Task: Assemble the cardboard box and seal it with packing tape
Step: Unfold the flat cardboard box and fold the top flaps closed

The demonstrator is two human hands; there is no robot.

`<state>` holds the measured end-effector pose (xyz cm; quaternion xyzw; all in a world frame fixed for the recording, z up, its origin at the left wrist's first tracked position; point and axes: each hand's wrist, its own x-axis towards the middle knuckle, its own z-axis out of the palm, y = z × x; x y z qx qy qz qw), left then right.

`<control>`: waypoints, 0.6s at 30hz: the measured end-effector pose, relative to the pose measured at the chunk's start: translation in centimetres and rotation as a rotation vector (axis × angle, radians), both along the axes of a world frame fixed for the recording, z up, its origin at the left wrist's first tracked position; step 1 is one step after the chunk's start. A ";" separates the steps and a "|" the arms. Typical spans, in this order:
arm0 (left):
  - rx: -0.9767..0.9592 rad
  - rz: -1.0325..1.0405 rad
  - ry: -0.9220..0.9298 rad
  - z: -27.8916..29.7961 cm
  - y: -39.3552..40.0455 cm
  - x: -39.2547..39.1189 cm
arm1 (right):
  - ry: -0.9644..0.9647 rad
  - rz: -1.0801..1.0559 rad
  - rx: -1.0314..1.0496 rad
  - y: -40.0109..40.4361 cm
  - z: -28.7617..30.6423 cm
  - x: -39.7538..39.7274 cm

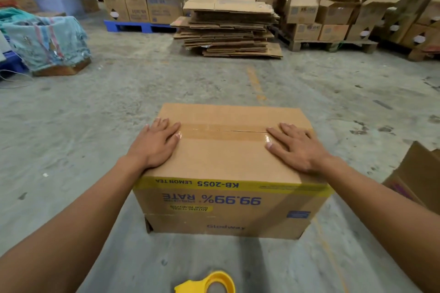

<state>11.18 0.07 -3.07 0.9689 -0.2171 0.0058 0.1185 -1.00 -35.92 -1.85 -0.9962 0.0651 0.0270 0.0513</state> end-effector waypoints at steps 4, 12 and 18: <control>0.026 0.049 0.029 0.1 -0.2 -0.6 | -0.002 -0.104 0.007 0.2 -0.3 -0.1; 0.004 0.109 0.042 0.8 -1.0 -2.4 | -0.033 -0.156 0.051 1.4 0.3 -1.1; 0.037 0.127 0.035 1.9 -0.8 -4.1 | -0.088 -0.161 0.055 2.4 0.8 -2.4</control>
